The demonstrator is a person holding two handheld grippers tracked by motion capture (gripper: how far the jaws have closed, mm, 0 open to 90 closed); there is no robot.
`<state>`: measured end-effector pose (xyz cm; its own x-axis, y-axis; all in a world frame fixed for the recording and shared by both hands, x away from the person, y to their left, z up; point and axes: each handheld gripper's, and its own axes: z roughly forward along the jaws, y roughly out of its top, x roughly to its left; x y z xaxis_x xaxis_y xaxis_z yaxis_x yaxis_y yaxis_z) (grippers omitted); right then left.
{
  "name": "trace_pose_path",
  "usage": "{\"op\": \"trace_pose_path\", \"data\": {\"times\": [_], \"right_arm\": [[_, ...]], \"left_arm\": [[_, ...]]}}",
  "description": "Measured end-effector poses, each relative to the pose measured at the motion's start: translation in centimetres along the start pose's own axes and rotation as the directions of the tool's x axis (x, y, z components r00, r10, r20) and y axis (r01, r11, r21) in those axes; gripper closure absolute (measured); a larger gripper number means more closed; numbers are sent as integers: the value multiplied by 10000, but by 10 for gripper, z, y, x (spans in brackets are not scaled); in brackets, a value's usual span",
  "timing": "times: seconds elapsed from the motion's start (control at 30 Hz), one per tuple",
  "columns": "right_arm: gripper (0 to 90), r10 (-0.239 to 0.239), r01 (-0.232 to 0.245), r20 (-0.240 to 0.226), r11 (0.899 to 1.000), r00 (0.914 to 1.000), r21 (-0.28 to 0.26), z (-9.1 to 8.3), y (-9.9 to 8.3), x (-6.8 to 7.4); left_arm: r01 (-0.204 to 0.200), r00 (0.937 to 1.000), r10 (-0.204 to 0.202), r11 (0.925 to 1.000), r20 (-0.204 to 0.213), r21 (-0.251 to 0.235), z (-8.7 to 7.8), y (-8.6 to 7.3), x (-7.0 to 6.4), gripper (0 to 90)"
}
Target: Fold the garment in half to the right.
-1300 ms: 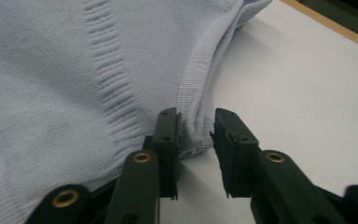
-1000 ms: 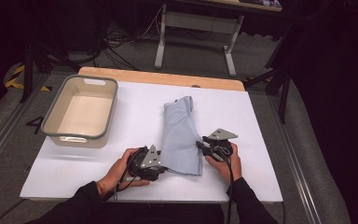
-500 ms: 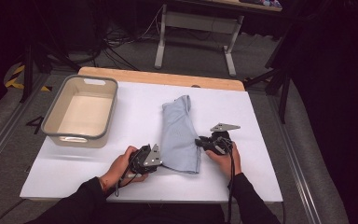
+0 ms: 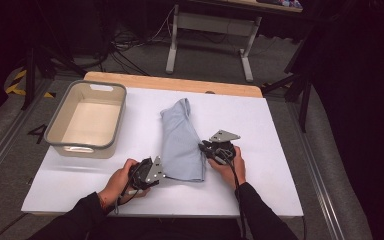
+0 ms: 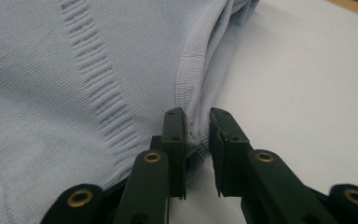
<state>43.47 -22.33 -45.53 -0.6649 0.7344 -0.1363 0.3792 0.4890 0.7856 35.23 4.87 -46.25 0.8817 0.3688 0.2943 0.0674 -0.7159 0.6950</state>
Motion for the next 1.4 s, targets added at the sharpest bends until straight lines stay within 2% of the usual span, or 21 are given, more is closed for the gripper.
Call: {"op": "trace_pose_path", "data": {"times": [0.27,0.37,0.43,0.57,0.73,0.83,0.93,1.03,1.07,1.1,1.13,1.17,1.2,1.23,1.3,1.4], "right_arm": [[764,-231,299,848,9963,9961,-802,-12,2,9],[810,-200,324,1118,9933,9935,-1107,-17,3,10],[848,-322,446,1130,9930,9931,-1090,-18,4,10],[857,-683,796,1180,9923,9907,-945,-15,6,12],[859,-792,909,1323,9922,9880,-852,-13,9,9],[859,-784,924,1581,9922,9843,-834,-14,9,8],[859,-761,896,1652,9931,9833,-758,-14,9,8],[858,-902,1007,1681,9934,9816,-550,-12,9,9],[858,-902,1007,1681,9934,9816,-550,-12,9,9],[857,-907,1019,1734,9932,9807,-567,-12,9,9],[857,-907,1019,1734,9932,9807,-567,-12,9,9],[857,-862,977,1728,9935,9812,-593,-12,10,9],[857,-862,977,1728,9935,9812,-593,-12,10,9],[857,-900,1003,1681,9935,9817,-542,-12,11,9],[857,-978,1069,1614,9931,9820,-485,-11,11,9],[856,-984,1058,1518,9935,9835,-416,-11,11,9]], "left_arm": [[647,9979,-647,9977,8,-181,-5,-5,-4,775],[884,9961,-884,9959,-12,-198,-11,-9,-7,768],[919,9957,-920,9954,-40,-255,-13,-11,-8,747],[780,9968,-783,9968,-132,-199,-14,-11,-10,794],[755,9971,-755,9969,12,-209,-15,-12,-10,818],[861,9963,-860,9958,33,-322,-21,-15,-9,802],[1499,9884,-1474,9857,367,-771,-34,-21,-5,826],[1703,9854,-1700,9794,121,-1089,-43,-22,1,858],[1703,9854,-1700,9794,121,-1089,-43,-22,1,866],[1873,9816,-1907,9721,-103,-1415,-45,-19,6,872],[1873,9816,-1907,9721,-103,-1415,-45,-19,6,877],[1848,9809,-1923,9674,-277,-1733,-45,-14,11,877],[1848,9809,-1923,9674,-277,-1733,-45,-14,11,890],[1825,9798,-1943,9651,-463,-1878,-44,-10,15,890],[1745,9805,-1896,9612,-517,-2137,-39,-2,22,896],[1454,9827,-1671,9631,-796,-2267,-31,8,29,898]]}}
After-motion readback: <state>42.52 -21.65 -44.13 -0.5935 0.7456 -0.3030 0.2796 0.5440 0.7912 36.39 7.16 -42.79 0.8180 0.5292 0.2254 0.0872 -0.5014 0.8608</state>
